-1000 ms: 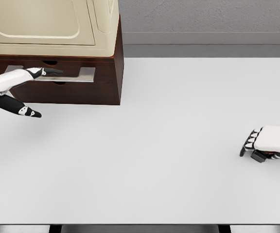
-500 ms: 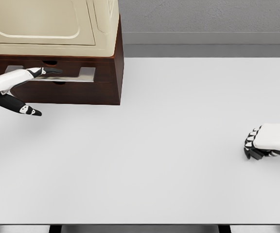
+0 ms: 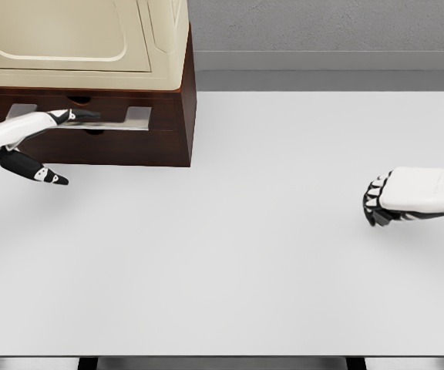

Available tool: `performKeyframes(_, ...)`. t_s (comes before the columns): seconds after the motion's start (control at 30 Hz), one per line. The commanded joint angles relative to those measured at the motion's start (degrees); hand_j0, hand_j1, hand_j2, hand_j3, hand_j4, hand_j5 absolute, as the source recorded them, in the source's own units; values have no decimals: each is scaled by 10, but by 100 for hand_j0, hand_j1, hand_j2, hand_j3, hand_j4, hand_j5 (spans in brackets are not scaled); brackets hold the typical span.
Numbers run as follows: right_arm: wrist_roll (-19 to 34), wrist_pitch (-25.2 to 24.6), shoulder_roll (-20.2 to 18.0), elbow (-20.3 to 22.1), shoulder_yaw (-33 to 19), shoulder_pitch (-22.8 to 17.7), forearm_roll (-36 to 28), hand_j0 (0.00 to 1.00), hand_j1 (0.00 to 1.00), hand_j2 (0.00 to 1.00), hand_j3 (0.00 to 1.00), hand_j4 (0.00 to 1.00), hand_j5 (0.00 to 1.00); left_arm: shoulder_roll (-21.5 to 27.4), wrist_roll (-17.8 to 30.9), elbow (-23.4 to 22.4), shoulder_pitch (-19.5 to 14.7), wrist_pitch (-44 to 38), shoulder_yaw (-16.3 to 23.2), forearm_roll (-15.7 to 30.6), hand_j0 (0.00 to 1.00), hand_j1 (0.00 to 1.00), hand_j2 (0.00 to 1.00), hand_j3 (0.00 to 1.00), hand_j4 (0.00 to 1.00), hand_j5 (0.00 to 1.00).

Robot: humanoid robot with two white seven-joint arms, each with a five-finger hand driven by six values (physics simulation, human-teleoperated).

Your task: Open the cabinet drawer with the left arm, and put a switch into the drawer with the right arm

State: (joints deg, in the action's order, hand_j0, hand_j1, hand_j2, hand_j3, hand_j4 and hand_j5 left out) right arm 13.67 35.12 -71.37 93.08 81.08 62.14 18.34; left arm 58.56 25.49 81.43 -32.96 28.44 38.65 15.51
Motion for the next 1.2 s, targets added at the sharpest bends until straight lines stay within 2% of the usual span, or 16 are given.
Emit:
performKeyframes(0.0,-3,-1,6,1,-2,1,-4,45,45,45,45,45,45,1,5,0,0,-3,1,5,95,95,95,95,95,95)
performKeyframes(0.77,-3,-1,45,0,-2,47,-37,45,45,45,45,45,45,16,28,17,-2,2,2,19,91,91,91,91,91,91)
performKeyframes(1.07,-3,-1,47,0,-2,71,-66,45,45,45,45,45,45,21,32,32,-1,2,2,24,91,91,91,91,91,91)
performKeyframes(1.17,-3,-1,51,0,-19,78,-74,45,45,45,45,45,45,21,32,34,-1,2,9,24,91,91,91,91,91,91)
